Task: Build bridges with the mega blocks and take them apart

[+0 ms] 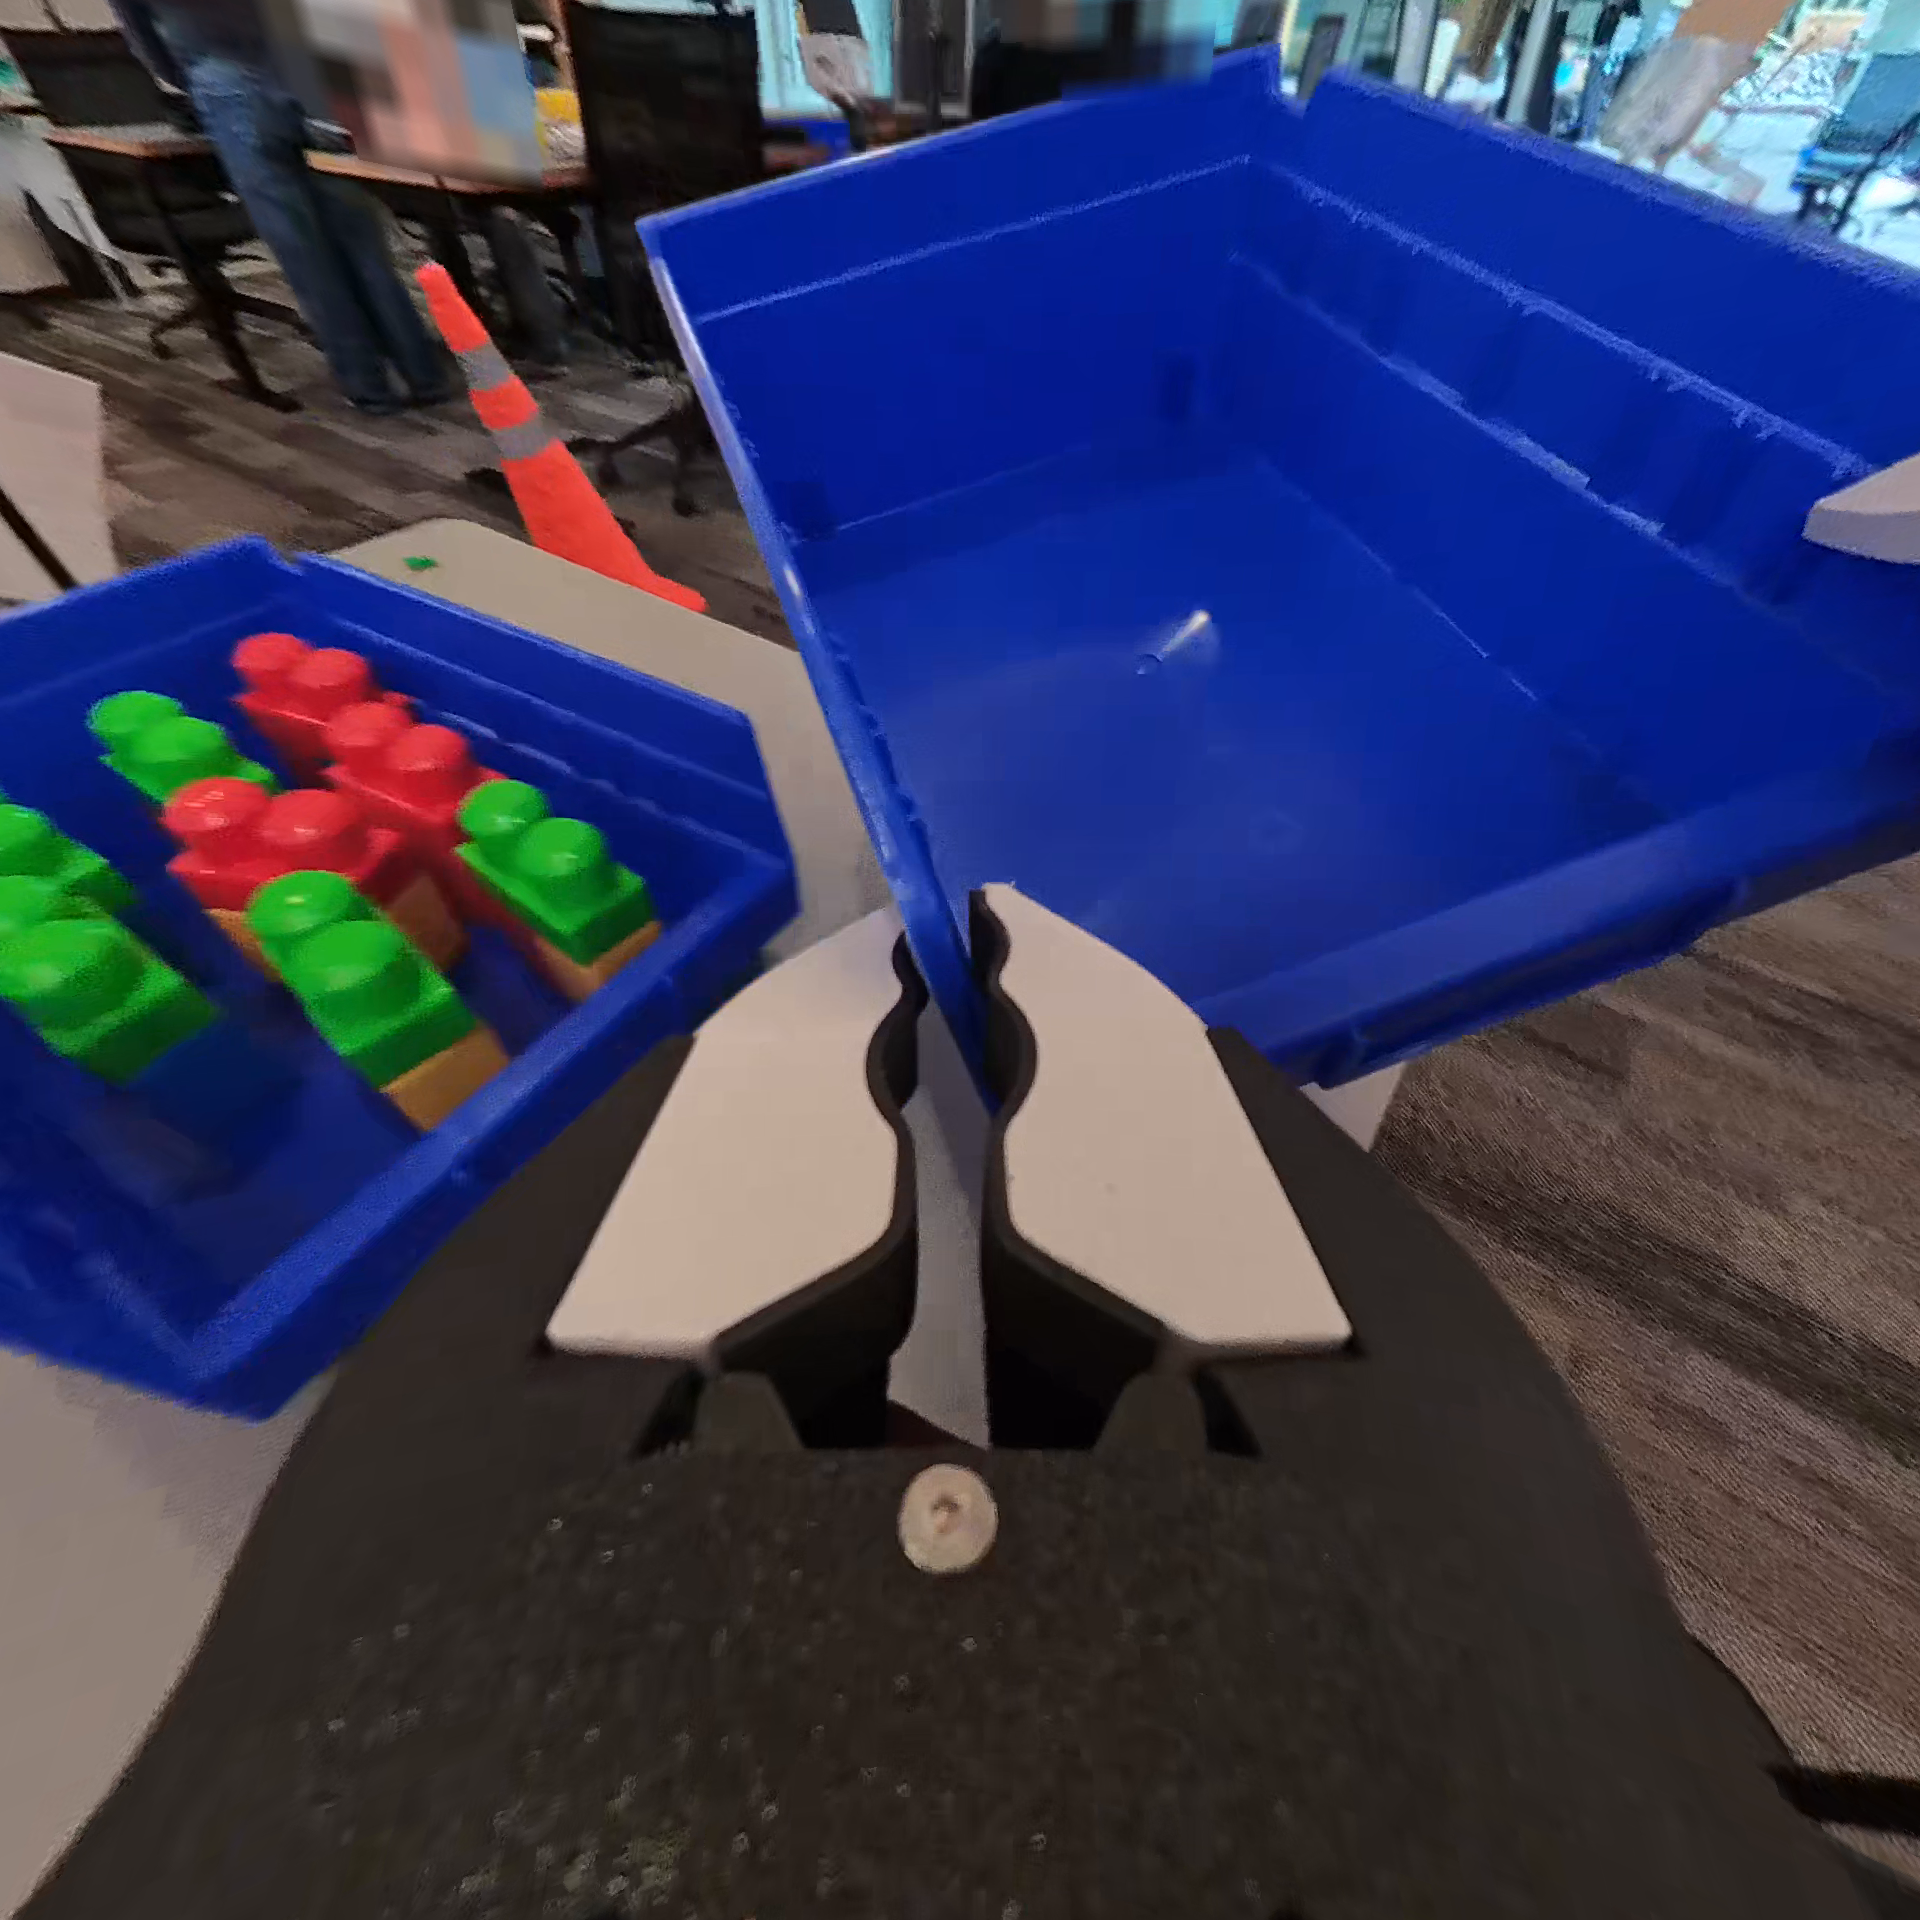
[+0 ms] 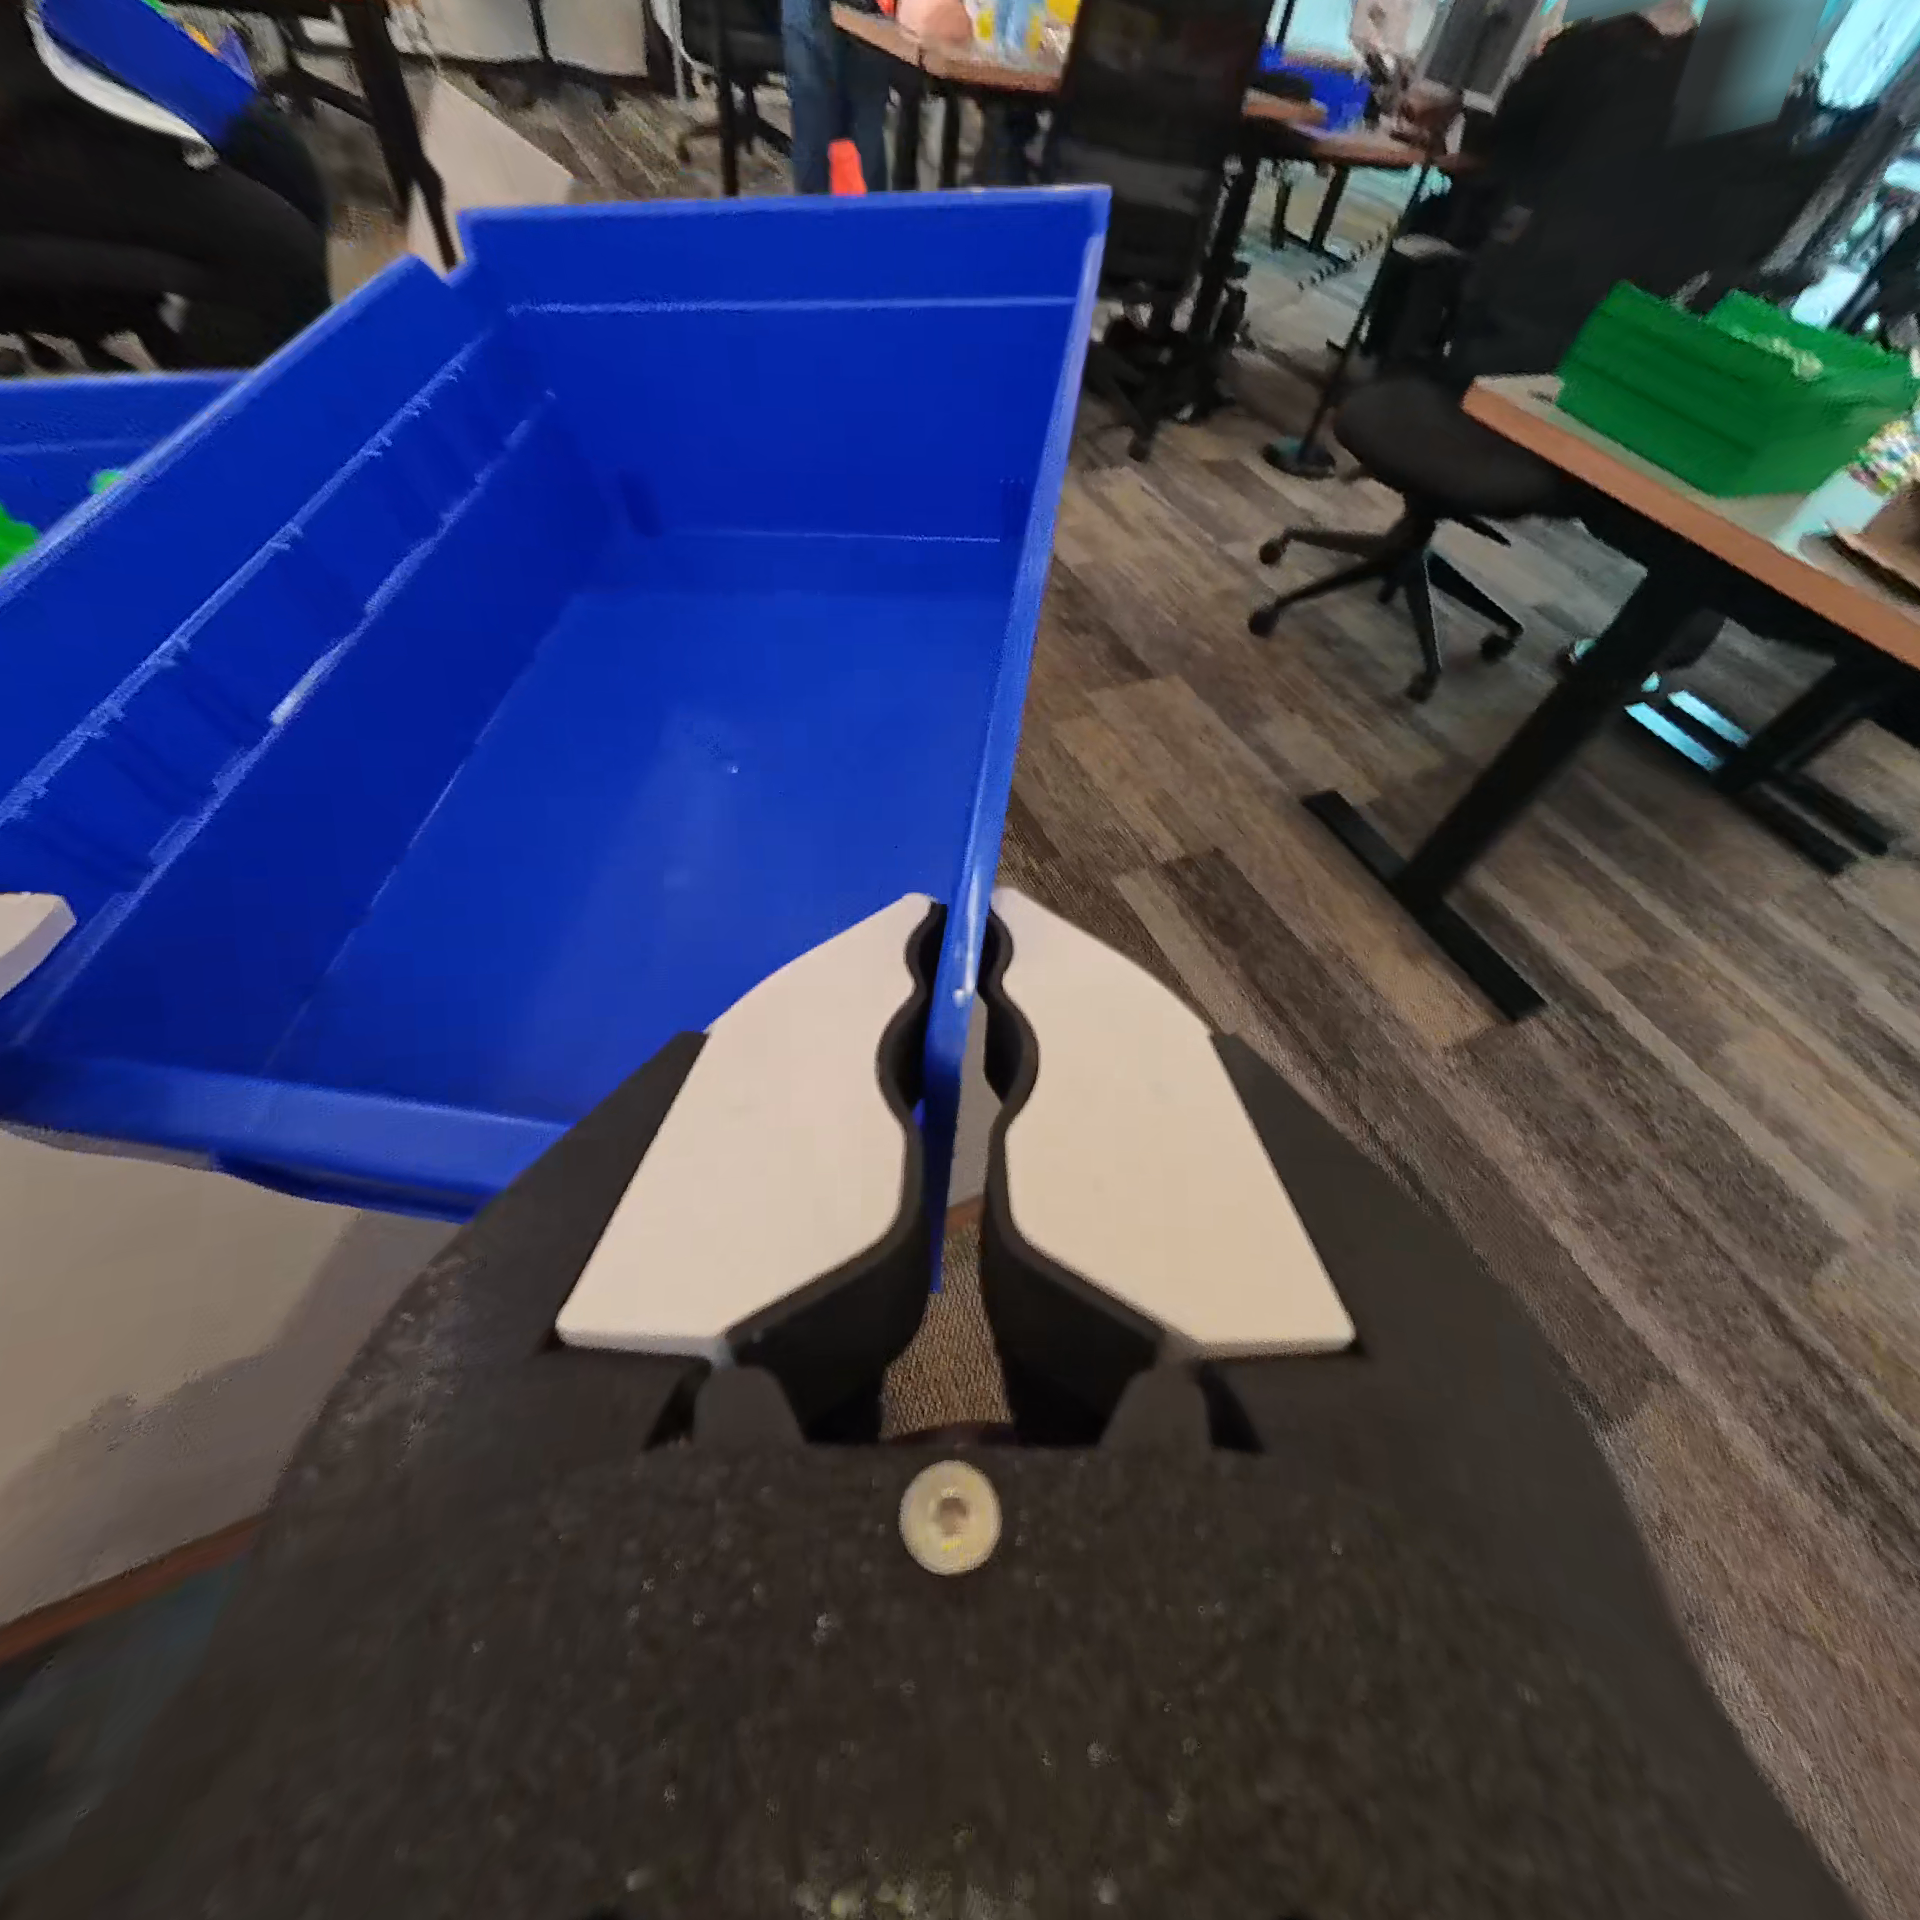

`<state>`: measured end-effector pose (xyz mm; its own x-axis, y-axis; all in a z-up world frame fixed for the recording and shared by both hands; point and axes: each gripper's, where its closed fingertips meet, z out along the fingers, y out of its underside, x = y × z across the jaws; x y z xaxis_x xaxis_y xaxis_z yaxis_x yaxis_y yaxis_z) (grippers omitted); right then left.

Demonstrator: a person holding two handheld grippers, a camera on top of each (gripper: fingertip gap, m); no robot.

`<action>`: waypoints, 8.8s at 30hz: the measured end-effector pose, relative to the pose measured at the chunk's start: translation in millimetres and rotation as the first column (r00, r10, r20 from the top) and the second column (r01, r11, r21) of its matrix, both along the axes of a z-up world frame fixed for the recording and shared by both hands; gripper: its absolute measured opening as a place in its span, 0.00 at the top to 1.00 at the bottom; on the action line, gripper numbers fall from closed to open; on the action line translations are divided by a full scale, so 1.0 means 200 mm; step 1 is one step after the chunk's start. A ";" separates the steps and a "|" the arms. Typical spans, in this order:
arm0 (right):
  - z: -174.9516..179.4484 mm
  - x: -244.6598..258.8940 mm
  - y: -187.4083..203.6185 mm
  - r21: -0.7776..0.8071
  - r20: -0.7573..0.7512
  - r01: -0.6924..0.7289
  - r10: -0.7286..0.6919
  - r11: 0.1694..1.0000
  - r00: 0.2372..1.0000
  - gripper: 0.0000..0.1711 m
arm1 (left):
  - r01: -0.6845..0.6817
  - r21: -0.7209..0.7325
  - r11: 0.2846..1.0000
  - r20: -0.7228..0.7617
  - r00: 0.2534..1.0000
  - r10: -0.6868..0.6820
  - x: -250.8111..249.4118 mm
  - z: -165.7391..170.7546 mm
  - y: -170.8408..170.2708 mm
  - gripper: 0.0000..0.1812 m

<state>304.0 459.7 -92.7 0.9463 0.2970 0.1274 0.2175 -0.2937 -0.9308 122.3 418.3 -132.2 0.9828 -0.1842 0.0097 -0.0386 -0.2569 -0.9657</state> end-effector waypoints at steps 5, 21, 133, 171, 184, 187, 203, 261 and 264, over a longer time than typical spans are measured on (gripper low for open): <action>-0.18 0.07 0.05 -0.079 0.006 0.006 -0.005 0.997 1.000 0.97 | 0.019 -0.078 0.997 -0.006 1.000 -0.019 0.08 -0.17 0.05 0.96; -0.45 -0.13 0.16 -0.183 -0.027 -0.102 0.099 0.978 0.995 0.97 | -0.084 -0.149 0.985 -0.066 0.995 0.075 -0.09 -0.37 0.02 0.96; -0.60 -1.52 -0.34 -0.112 -0.129 -0.502 0.488 0.858 0.863 0.78 | -0.557 -0.185 0.810 -0.054 0.829 0.557 -1.43 -0.43 -0.61 0.98; -0.55 -2.84 -1.29 -0.072 -0.176 -0.817 0.799 0.572 0.575 0.97 | -0.859 -0.100 0.503 -0.234 0.511 0.827 -2.38 -0.29 -1.90 0.99; -0.59 -3.03 -1.58 -0.083 -0.184 -0.866 0.846 0.493 0.500 0.93 | -0.831 -0.144 0.537 -0.187 0.555 0.810 -2.66 -0.39 -2.14 0.98; -0.56 -2.99 -1.58 -0.072 -0.186 -0.894 0.875 0.442 0.447 0.85 | -0.829 -0.137 0.543 -0.181 0.560 0.809 -2.67 -0.42 -2.16 0.98; -0.45 -1.96 -0.53 0.032 0.056 -0.754 0.752 0.656 0.656 0.72 | -0.837 -0.171 0.519 -0.142 0.543 0.828 -2.84 -0.42 -2.19 0.97; -0.61 -1.52 -0.25 -0.090 -0.096 -0.596 0.589 0.798 0.802 0.59 | -0.667 -0.033 0.745 0.006 0.745 0.667 -1.72 -0.30 -1.38 0.55; -0.58 -1.52 -0.26 -0.059 -0.038 -0.588 0.587 0.806 0.809 0.57 | -0.690 -0.036 0.723 -0.013 0.724 0.690 -1.75 -0.30 -1.41 0.56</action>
